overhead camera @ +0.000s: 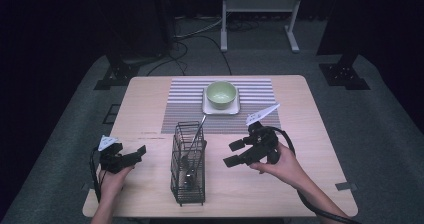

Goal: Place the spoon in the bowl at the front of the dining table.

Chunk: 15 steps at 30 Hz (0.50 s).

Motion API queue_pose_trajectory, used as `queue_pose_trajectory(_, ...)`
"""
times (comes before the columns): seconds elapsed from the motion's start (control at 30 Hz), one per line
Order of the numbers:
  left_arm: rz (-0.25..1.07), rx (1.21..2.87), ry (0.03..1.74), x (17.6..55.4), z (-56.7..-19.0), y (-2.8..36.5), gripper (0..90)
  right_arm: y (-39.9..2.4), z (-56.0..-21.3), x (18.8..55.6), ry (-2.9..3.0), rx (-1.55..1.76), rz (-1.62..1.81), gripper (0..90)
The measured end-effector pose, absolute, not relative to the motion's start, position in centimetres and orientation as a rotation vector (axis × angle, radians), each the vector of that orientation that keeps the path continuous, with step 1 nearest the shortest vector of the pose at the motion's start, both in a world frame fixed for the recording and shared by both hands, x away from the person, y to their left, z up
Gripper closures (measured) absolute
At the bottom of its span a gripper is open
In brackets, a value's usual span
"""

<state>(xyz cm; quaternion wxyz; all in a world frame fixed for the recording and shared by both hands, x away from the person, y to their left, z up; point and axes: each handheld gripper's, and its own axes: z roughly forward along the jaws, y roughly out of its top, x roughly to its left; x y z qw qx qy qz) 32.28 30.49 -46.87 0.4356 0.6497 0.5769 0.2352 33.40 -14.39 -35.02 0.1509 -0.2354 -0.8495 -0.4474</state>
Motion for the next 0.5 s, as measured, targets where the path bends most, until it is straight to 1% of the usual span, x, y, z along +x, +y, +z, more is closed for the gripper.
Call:
queue_pose_trajectory(0.13, 0.585, 1.615, 1.436, 32.3, -46.9, 30.5, 0.0, -13.7, -34.7, 33.6, -2.456, -0.676, -1.259, 25.0)
queue_pose_trajectory(0.27, 0.584, 1.619, 1.436, 32.3, -46.9, 30.5, 0.0, -13.2, -34.5, 33.8, -2.468, -0.672, -1.249, 25.9)
queue_pose_trajectory(0.5, 0.584, 1.618, 1.438, 32.3, -46.9, 30.5, 0.0, -12.1, -33.9, 33.7, -2.496, -0.648, -1.227, 31.0)
